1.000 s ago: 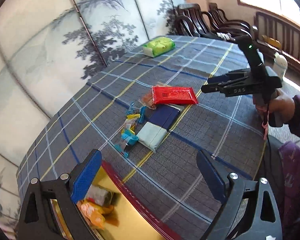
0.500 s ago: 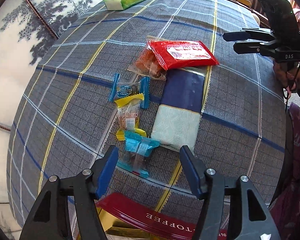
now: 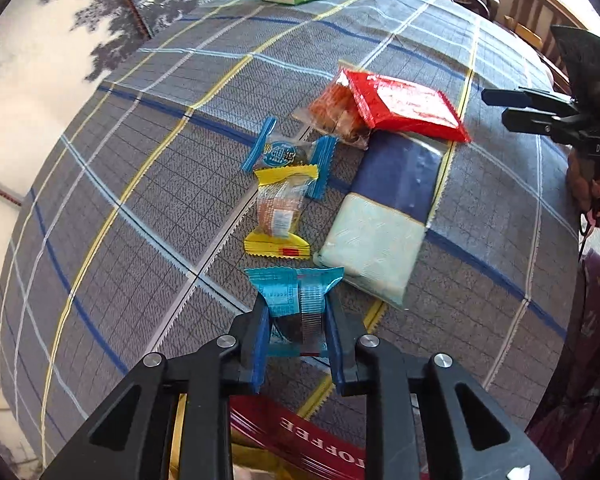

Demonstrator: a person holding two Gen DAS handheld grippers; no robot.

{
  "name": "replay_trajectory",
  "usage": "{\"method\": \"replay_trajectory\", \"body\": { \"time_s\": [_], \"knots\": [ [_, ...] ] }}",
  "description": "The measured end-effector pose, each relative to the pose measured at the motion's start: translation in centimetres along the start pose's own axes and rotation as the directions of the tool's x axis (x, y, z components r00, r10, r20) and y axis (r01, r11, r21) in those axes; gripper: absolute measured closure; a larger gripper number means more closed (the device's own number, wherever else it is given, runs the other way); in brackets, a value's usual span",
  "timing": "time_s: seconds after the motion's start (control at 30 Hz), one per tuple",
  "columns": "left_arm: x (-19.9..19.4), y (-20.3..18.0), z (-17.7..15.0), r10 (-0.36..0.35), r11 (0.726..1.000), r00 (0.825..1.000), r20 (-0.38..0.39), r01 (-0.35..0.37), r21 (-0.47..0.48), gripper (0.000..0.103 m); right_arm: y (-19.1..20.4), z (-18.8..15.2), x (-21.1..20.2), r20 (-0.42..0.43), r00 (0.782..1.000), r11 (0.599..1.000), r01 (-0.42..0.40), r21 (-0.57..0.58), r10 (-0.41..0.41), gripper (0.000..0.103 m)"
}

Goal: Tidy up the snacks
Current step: 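Grasp the teal-wrapped snack with the left gripper while the right gripper grasps the red bag, then carry the teal snack into the gold tin and open the left gripper while right holds red bag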

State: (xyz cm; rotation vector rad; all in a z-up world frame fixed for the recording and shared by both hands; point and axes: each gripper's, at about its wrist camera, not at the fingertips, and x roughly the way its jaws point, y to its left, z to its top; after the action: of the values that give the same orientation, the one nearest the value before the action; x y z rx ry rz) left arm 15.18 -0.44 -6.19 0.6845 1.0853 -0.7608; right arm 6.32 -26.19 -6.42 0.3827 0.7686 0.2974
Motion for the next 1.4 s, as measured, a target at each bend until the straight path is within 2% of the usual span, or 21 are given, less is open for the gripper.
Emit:
{"method": "replay_trajectory", "body": {
  "time_s": [0.07, 0.13, 0.23, 0.33, 0.47, 0.57, 0.77, 0.97, 1.0, 1.07, 1.1, 1.23, 1.33, 1.4],
  "knots": [
    [-2.3, -1.7, -0.6, 0.031, 0.998, 0.997, 0.073, -0.027, -0.058, 0.081, -0.1, 0.0, -0.2, 0.009, 1.000, 1.000, 0.002, 0.006, -0.002, 0.030],
    [-4.4, -3.0, -1.5, 0.026, 0.987, 0.989, 0.148, -0.002, -0.162, 0.081, 0.0, -0.1, -0.3, 0.018, 1.000, 1.000, 0.002, 0.005, -0.002, 0.030],
    [-6.6, -5.2, -2.6, 0.031, 0.951, 0.977, 0.213, 0.037, -0.308, 0.081, 0.3, -0.1, -0.4, 0.023, 1.000, 1.000, -0.009, -0.011, 0.009, 0.030],
    [-8.1, -8.0, -3.9, 0.045, 0.923, 0.964, 0.260, 0.060, -0.381, 0.081, 1.7, 0.3, 0.0, -0.010, 1.000, 0.994, -0.024, -0.106, 0.023, 0.030],
    [-9.2, -11.3, -5.2, 0.087, 0.918, 0.959, 0.268, 0.027, -0.396, 0.081, 3.4, 2.4, 1.6, -0.064, 0.997, 0.971, -0.052, -0.233, 0.038, 0.030],
    [-9.5, -12.6, -6.0, 0.069, 0.914, 0.960, 0.273, 0.049, -0.402, 0.081, 3.5, 4.1, 3.6, -0.119, 0.992, 0.960, -0.072, -0.272, 0.041, 0.030],
    [-9.8, -12.9, -6.5, 0.074, 0.902, 0.958, 0.276, 0.054, -0.428, 0.081, 3.5, 5.6, 6.5, -0.181, 0.983, 0.946, -0.095, -0.311, 0.039, 0.030],
    [-9.6, -13.1, -6.4, 0.072, 0.898, 0.960, 0.270, 0.056, -0.436, 0.081, 3.4, 5.6, 8.7, -0.258, 0.965, 0.927, -0.134, -0.350, 0.042, 0.032],
    [-9.5, -13.1, -6.4, 0.069, 0.897, 0.960, 0.271, 0.059, -0.437, 0.081, 3.4, 5.5, 8.7, -0.248, 0.968, 0.922, -0.129, -0.366, 0.037, 0.036],
    [-9.3, -13.1, -6.3, 0.067, 0.896, 0.961, 0.269, 0.061, -0.441, 0.081, 3.5, 5.5, 8.8, -0.252, 0.967, 0.917, -0.123, -0.380, 0.025, 0.056],
    [-9.3, -13.2, -6.3, 0.069, 0.895, 0.961, 0.269, 0.060, -0.442, 0.081, 3.6, 5.6, 8.8, -0.253, 0.967, 0.916, -0.112, -0.385, 0.013, 0.059],
    [-9.5, -13.2, -6.5, 0.078, 0.889, 0.955, 0.285, 0.063, -0.454, 0.081, 4.0, 5.0, 8.1, -0.228, 0.972, 0.909, -0.049, -0.414, -0.051, 0.060],
    [-10.0, -13.1, -6.8, 0.093, 0.882, 0.949, 0.302, 0.062, -0.467, 0.081, 2.5, 4.8, 5.3, -0.162, 0.987, 0.947, -0.046, -0.317, -0.006, 0.060],
    [-10.3, -13.0, -7.1, 0.104, 0.877, 0.945, 0.311, 0.060, -0.478, 0.081, 1.1, 4.7, 3.5, -0.103, 0.994, 0.970, -0.003, -0.242, -0.022, 0.060]
  ]
}}
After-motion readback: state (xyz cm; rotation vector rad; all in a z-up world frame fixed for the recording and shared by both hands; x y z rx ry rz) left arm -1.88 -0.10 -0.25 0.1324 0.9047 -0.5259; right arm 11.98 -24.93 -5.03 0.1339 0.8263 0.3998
